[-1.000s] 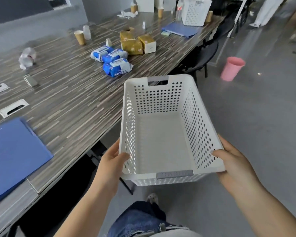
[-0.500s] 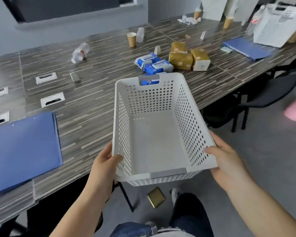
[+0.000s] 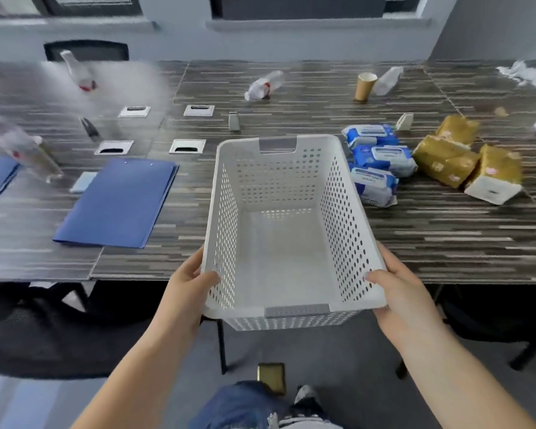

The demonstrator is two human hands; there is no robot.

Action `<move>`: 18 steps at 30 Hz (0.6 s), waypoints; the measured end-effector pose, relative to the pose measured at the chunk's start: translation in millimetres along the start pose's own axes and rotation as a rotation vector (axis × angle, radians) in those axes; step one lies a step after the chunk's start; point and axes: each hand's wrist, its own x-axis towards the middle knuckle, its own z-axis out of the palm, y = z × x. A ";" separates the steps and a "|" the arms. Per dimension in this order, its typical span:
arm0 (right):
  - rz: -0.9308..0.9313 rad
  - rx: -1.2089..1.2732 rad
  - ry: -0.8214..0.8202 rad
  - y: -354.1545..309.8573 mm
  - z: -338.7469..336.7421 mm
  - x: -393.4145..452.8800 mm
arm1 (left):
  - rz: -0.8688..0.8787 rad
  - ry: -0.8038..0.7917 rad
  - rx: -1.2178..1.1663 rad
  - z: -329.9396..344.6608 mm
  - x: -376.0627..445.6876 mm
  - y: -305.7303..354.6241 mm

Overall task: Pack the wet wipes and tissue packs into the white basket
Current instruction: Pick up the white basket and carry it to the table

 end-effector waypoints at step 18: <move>0.031 -0.105 -0.039 -30.9 43.3 99.2 | -0.057 0.127 -0.064 0.7 91.4 36.8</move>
